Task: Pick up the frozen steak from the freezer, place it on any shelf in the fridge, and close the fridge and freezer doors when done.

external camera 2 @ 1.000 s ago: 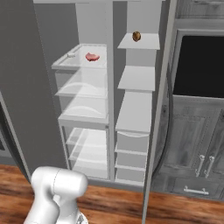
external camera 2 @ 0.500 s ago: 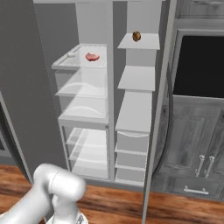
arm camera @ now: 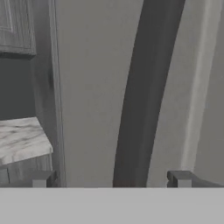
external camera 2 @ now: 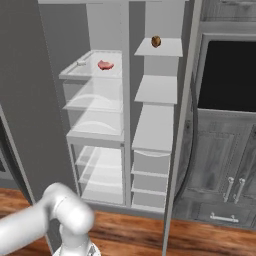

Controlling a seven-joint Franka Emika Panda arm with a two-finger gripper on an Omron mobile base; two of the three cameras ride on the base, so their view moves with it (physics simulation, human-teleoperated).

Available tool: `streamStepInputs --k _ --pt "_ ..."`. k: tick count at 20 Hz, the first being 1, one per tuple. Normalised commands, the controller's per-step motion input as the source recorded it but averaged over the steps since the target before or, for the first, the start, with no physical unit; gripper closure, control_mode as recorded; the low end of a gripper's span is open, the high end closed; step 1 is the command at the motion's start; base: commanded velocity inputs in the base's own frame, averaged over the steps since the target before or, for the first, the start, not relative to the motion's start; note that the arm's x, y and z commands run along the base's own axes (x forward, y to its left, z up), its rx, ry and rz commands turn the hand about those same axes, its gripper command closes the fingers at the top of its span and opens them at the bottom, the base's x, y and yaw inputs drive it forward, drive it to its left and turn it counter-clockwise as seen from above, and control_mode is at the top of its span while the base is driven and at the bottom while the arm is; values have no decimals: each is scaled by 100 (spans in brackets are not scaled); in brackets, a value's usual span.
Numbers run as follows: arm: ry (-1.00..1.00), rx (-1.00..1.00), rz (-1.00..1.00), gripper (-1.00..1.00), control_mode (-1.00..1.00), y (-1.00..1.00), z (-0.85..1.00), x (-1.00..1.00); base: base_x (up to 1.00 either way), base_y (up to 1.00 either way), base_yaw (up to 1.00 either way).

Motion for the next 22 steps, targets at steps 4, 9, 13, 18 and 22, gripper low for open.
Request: streamStepInputs --k 4,9,13,18,22 --pt "0 0 0 -100 -100 15 -22 91 0 0 0" --pt "0 0 -2 -100 -100 -25 -4 38 0 0 0" --pt "0 1 -4 -100 -100 -79 0 42 0 0 0" --pt "0 2 -1 -100 -100 -95 0 72 0 0 0" --pt "0 5 -1 -100 -100 -100 0 79 0 0 0"
